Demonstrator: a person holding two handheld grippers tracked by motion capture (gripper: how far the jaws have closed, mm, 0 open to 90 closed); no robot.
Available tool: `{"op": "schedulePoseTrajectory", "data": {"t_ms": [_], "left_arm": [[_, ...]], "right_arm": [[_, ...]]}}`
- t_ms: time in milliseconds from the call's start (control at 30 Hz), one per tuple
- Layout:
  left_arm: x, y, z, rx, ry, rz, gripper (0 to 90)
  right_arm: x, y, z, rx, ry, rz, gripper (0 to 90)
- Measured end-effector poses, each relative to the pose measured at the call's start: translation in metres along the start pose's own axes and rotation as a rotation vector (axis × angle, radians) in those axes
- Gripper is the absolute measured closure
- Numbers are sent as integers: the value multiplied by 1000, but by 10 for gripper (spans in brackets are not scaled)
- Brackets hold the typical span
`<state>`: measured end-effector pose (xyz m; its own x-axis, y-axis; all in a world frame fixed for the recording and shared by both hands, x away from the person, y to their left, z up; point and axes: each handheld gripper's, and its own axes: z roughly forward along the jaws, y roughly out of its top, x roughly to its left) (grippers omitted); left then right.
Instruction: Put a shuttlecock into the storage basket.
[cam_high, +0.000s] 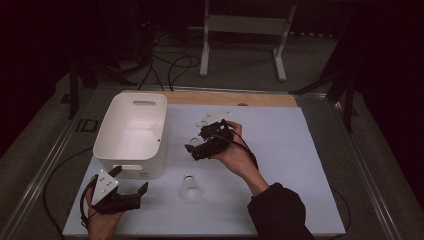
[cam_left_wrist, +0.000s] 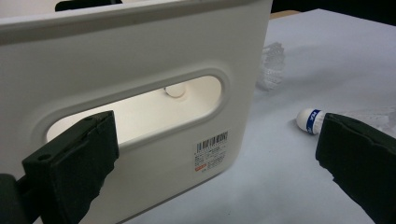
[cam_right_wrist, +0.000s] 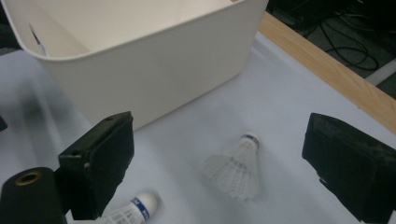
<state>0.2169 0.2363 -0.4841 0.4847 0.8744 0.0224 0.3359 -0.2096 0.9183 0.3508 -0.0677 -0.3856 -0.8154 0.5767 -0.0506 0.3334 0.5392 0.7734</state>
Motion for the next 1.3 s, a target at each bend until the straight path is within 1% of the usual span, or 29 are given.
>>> {"op": "schedulePoseTrajectory", "data": {"t_ms": [133, 200, 233, 367, 533, 567, 633, 933, 1233, 1300], "left_arm": [[0, 0, 0, -2, 2, -1, 0], [0, 0, 0, -3, 1, -2, 0], [0, 0, 0, -2, 1, -2, 0], [-1, 0, 0, -3, 1, -2, 0], [-1, 0, 0, -2, 1, -4, 0], [-1, 0, 0, -2, 1, -5, 0], [-1, 0, 0, -4, 0, -4, 0], [-1, 0, 0, -4, -1, -5, 0], [-1, 0, 1, -1, -2, -2, 0], [-2, 0, 1, -1, -3, -1, 0]], "right_arm": [[-1, -5, -1, 1, -2, -6, 88], [-1, -7, -2, 3, 0, -4, 88], [-1, -8, -2, 4, -2, 5, 86], [-1, -13, -3, 9, 3, 8, 85], [-1, -19, -2, 21, 1, 0, 85], [-1, -20, -2, 23, -5, 5, 85], [-1, -22, -2, 23, 3, 11, 85], [3, -33, -3, 22, 10, 14, 85], [5, -45, 0, 28, 20, 40, 85], [5, -47, 0, 29, 19, 38, 85]]}}
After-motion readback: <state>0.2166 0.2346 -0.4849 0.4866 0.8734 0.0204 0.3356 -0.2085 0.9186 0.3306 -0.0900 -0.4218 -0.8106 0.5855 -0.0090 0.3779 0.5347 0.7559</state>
